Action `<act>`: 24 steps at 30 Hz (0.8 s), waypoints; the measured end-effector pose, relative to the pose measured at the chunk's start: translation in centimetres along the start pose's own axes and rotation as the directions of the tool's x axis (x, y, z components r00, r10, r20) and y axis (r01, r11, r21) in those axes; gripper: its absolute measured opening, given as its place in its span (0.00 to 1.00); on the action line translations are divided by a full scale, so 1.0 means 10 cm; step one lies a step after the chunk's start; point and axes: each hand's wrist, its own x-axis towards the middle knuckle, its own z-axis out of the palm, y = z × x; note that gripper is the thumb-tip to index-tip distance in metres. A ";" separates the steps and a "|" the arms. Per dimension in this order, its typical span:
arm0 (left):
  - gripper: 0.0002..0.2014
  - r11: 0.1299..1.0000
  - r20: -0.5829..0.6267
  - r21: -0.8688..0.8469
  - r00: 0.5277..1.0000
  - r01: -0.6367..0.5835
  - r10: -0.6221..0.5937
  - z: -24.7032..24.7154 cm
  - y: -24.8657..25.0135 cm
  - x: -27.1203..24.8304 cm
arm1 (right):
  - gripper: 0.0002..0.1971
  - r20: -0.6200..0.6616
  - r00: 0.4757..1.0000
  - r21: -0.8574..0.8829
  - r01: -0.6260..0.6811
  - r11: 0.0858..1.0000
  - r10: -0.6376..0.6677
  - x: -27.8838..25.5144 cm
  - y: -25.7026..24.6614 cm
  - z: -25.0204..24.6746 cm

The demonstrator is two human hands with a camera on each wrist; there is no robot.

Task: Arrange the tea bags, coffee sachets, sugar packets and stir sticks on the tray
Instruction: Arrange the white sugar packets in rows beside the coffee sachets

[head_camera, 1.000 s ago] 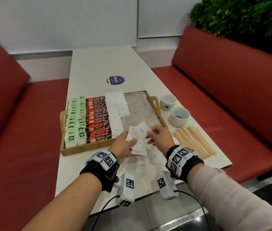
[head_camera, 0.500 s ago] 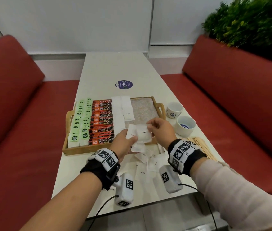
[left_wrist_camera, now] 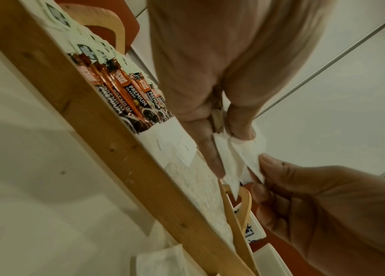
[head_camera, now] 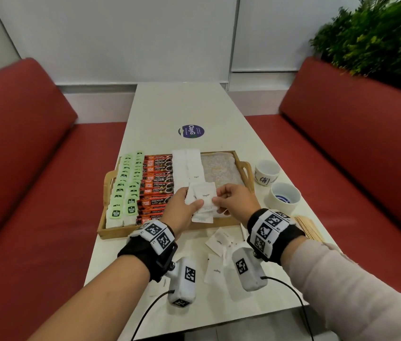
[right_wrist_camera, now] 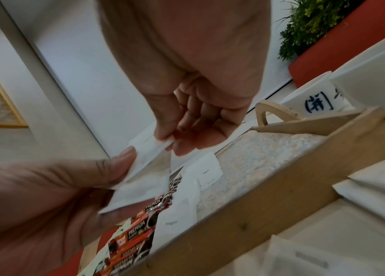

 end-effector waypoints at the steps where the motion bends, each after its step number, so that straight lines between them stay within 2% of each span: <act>1: 0.17 1.000 -0.005 0.023 1.000 -0.005 0.005 -0.03 0.00 0.05 | 0.06 0.000 1.000 0.004 -0.009 1.000 0.009 0.05 -0.02 0.00; 4: 0.13 0.999 -0.069 0.035 0.998 -0.006 0.008 -0.14 0.05 0.22 | 0.07 -0.040 0.999 -0.007 -0.033 0.999 0.033 0.26 -0.05 0.00; 7: 0.13 1.000 -0.153 0.031 0.988 0.005 -0.001 -0.28 0.10 0.39 | 0.09 -0.084 0.995 -0.052 -0.057 0.997 0.053 0.51 -0.07 0.01; 12: 0.13 1.000 -0.216 0.027 0.976 -0.003 0.009 -0.48 0.11 0.69 | 0.09 -0.087 0.982 -0.168 -0.180 0.969 0.167 0.92 -0.06 0.03; 17: 0.10 1.000 -0.215 -0.013 0.977 -0.008 0.005 -0.60 0.06 0.90 | 0.12 -0.050 0.962 -0.276 -0.271 0.922 0.267 1.29 0.03 0.16; 24: 0.09 1.000 -0.199 -0.015 0.980 0.026 -0.028 -0.66 0.00 1.07 | 0.14 -0.008 0.943 -0.402 -0.308 0.862 0.333 1.56 0.10 0.29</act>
